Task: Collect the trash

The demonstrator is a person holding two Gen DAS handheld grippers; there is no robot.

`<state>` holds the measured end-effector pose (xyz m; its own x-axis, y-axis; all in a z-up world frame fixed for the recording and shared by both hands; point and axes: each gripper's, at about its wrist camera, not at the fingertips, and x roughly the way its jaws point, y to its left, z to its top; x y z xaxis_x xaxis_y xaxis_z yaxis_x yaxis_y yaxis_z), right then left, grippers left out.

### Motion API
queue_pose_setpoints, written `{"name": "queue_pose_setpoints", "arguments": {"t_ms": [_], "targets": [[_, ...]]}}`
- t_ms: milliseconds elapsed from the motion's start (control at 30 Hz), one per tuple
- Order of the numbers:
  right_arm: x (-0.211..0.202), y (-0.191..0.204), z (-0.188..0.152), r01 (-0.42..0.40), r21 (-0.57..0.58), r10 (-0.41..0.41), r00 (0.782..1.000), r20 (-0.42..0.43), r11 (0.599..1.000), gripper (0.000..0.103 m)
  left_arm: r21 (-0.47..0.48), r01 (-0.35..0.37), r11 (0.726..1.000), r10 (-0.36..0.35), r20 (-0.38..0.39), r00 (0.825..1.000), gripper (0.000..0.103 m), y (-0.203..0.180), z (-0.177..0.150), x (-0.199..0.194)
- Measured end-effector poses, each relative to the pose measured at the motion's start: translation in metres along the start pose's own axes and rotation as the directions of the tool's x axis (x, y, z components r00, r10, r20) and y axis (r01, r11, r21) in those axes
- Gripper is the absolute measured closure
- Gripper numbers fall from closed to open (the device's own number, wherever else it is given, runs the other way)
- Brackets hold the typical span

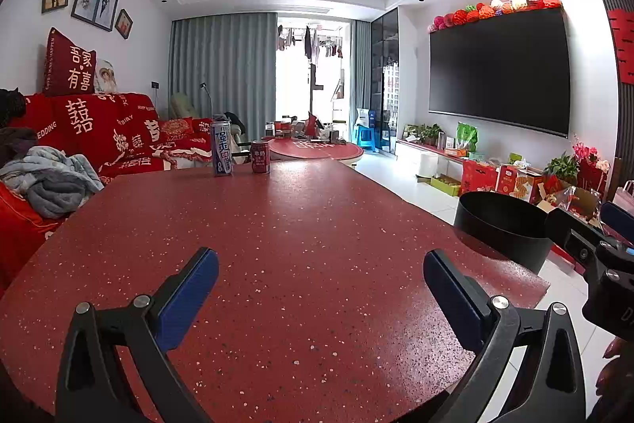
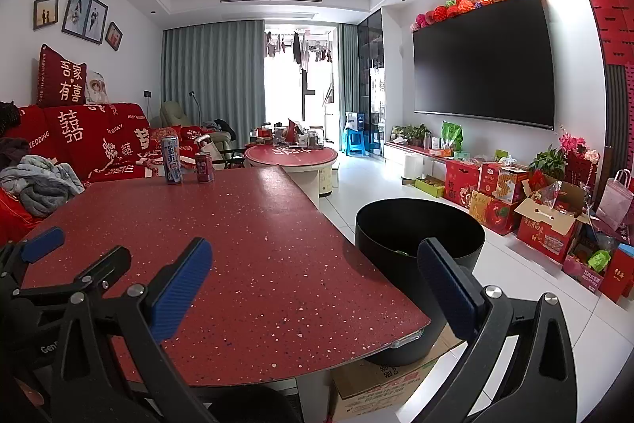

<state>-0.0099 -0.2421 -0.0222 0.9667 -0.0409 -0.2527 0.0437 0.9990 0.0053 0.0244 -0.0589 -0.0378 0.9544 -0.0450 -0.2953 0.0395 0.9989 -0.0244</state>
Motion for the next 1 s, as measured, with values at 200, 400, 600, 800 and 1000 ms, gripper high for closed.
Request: {"name": "queue_pose_setpoints", "arguments": {"t_ms": [200, 400, 600, 800, 1000], "targets": [[0.0002, -0.0002, 0.0001, 0.000, -0.002, 0.000, 1.000, 0.001, 1.000, 0.000, -0.001, 0.000, 1.000, 0.000, -0.002, 1.000, 0.000, 0.0008, 0.0006, 0.0006], [-0.0001, -0.0003, 0.0001, 0.000, 0.000, 0.000, 1.000, 0.001, 1.000, 0.000, 0.000, 0.001, 1.000, -0.001, -0.003, 1.000, 0.000, 0.0014, -0.0005, 0.0013], [-0.0001, -0.0005, -0.0001, 0.000, -0.001, 0.000, 1.000, 0.000, 1.000, 0.000, -0.003, 0.000, 1.000, 0.000, -0.005, 1.000, 0.000, 0.0021, -0.0009, 0.0020], [0.0002, -0.0009, -0.0002, 0.000, 0.000, 0.000, 1.000, 0.000, 1.000, 0.000, 0.000, 0.001, 1.000, -0.001, -0.006, 1.000, 0.000, 0.0015, -0.0029, 0.0017], [0.0000, -0.0009, 0.0000, 0.000, 0.000, 0.000, 1.000, 0.001, 1.000, 0.000, -0.001, 0.000, 1.000, 0.000, -0.006, 1.000, 0.000, 0.0014, -0.0048, 0.0008]]}}
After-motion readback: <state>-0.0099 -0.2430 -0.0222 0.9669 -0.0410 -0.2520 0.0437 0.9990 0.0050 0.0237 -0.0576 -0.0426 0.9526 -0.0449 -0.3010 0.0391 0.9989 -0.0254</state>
